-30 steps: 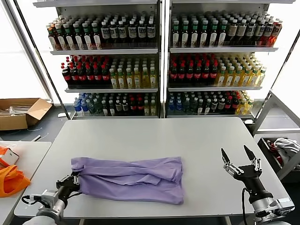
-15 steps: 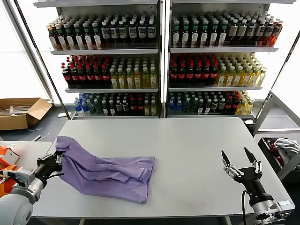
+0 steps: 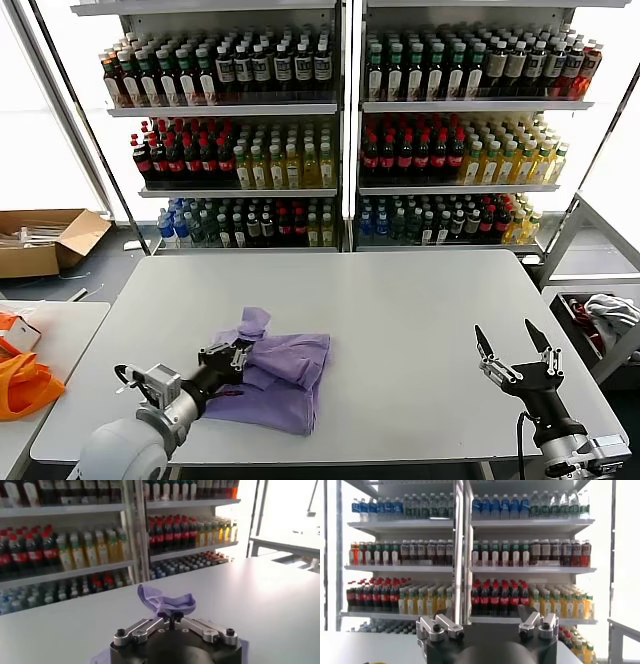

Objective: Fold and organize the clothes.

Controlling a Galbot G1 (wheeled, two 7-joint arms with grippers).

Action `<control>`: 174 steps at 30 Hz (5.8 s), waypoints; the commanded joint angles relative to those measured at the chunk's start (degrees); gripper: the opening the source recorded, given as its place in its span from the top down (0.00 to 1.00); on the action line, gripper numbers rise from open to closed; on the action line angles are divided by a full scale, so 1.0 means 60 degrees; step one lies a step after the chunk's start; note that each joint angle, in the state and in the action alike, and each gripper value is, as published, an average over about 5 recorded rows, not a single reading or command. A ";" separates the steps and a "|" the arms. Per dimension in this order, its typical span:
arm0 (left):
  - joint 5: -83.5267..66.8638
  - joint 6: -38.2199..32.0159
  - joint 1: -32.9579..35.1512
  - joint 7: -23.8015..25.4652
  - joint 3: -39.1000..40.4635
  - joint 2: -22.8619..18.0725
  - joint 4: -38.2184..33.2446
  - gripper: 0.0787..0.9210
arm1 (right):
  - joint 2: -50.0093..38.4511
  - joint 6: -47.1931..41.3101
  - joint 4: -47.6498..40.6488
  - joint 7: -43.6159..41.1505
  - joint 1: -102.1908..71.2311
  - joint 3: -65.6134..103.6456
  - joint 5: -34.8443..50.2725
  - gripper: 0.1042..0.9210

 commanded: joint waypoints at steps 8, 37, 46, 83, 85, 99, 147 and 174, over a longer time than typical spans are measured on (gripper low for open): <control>0.0645 -0.0066 -0.1033 -0.0053 0.2348 -0.0889 0.1581 0.89 | 0.0090 -0.0199 0.0133 -0.0016 -0.0019 0.0020 -0.0263 0.12; 0.0865 -0.0061 0.0594 0.0023 -0.2269 -0.0283 0.1763 0.12 | 0.0054 0.0235 0.0206 -0.0167 0.0175 -0.0745 -0.0101 0.12; 0.0995 0.0115 0.1090 -0.0150 -0.1635 -0.0562 0.1909 0.12 | 0.0065 0.0484 0.0215 -0.0168 -0.0003 -0.0787 -0.0036 0.12; -0.1633 -0.0960 0.1217 0.0290 -0.2492 -0.1239 0.1687 0.96 | -0.0244 0.0103 -0.0102 -0.0096 0.0155 -0.0428 0.0430 0.12; -0.1838 -0.0973 0.1400 0.0314 -0.3063 -0.1306 0.1574 0.96 | -0.0276 0.0119 -0.0133 -0.0102 0.0151 -0.0470 0.0440 0.12; -0.3943 -0.0485 0.2930 0.0259 -0.7179 0.1319 0.1851 0.96 | -0.0339 0.0184 -0.0457 -0.0106 0.0464 -0.1036 0.0527 0.12; -0.6320 -0.1167 -0.4017 -0.4109 0.3599 -0.3334 0.2924 0.71 | -0.0426 -0.3711 -0.0807 0.1341 0.1552 -0.3983 0.2054 0.12; -0.5589 -0.1076 -0.1228 -0.3157 -0.0885 -0.0789 -0.0323 0.12 | 0.0157 -0.4081 -0.3242 0.1681 0.4744 -0.7362 0.2898 0.41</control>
